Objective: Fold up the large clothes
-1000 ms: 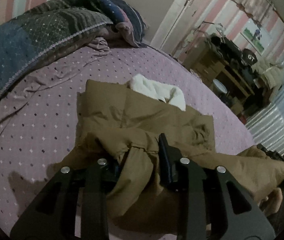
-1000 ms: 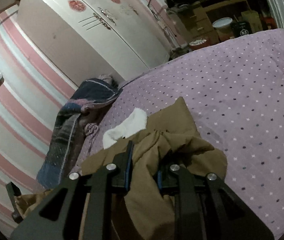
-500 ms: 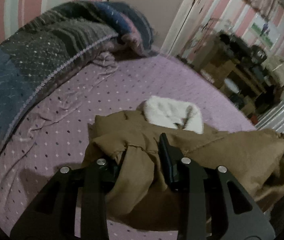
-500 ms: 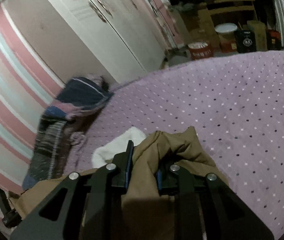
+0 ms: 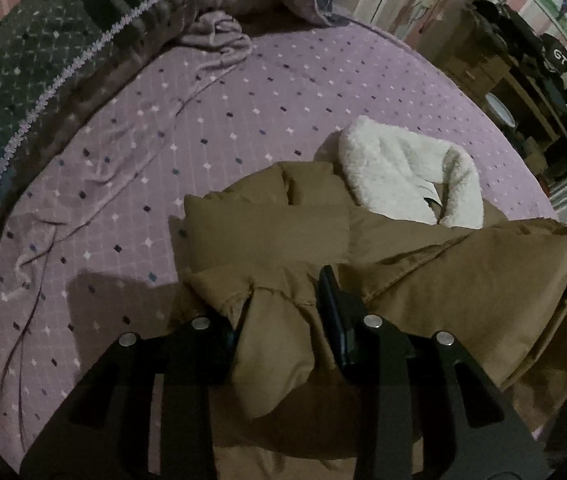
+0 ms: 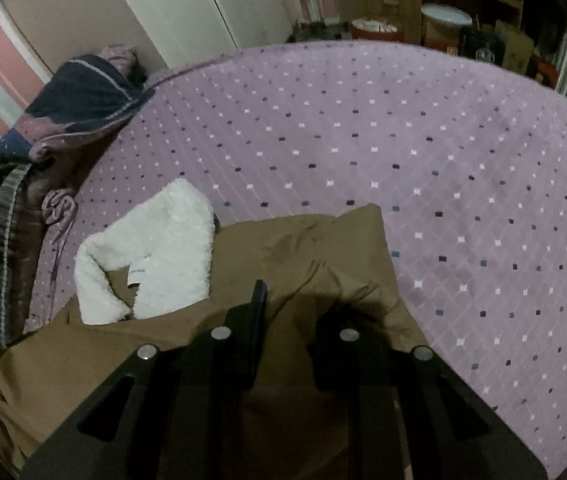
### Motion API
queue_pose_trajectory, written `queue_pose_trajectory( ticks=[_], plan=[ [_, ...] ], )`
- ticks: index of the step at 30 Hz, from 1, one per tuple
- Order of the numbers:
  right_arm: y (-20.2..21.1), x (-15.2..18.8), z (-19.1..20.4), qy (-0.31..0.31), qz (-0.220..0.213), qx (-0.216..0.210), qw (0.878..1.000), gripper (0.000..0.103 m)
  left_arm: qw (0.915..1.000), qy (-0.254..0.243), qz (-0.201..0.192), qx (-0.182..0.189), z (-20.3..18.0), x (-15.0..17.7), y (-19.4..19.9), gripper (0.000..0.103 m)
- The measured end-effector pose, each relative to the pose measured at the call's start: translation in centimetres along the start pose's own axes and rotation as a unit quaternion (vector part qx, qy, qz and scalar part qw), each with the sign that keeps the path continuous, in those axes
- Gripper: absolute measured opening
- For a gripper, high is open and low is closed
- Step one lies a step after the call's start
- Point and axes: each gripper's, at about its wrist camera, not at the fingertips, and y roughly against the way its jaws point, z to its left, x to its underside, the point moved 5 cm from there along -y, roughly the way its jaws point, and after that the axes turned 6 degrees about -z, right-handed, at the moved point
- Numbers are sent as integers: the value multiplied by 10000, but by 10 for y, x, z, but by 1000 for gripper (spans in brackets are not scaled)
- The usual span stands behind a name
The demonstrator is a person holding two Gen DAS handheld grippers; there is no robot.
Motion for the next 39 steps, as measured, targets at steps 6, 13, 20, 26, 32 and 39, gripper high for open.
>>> queue_pose_trajectory(
  ticks=[6,13,20,26,32,39],
  plan=[
    [19,-18,3,-425,385,-894,9943,72,9968,327,426,586,2,-11,29,52],
    [34,-30,-4,-1124,661,-1537,9795,81,9913,684,778,814,10,-27,53,81],
    [52,-53,-15,-1155,183,-1161,9863,94,9981,170,-173,-568,29,-69,91,100],
    [71,-45,-13,-189,-338,-905,9951,94,9925,-666,-627,-813,5,-22,90,100],
    [72,8,-23,1095,-614,-671,9898,94,9843,-1113,-1172,-708,-20,47,81,100],
    [33,43,1,1854,-546,-370,9804,94,9864,-768,-1296,-658,-33,51,34,99]
  ],
)
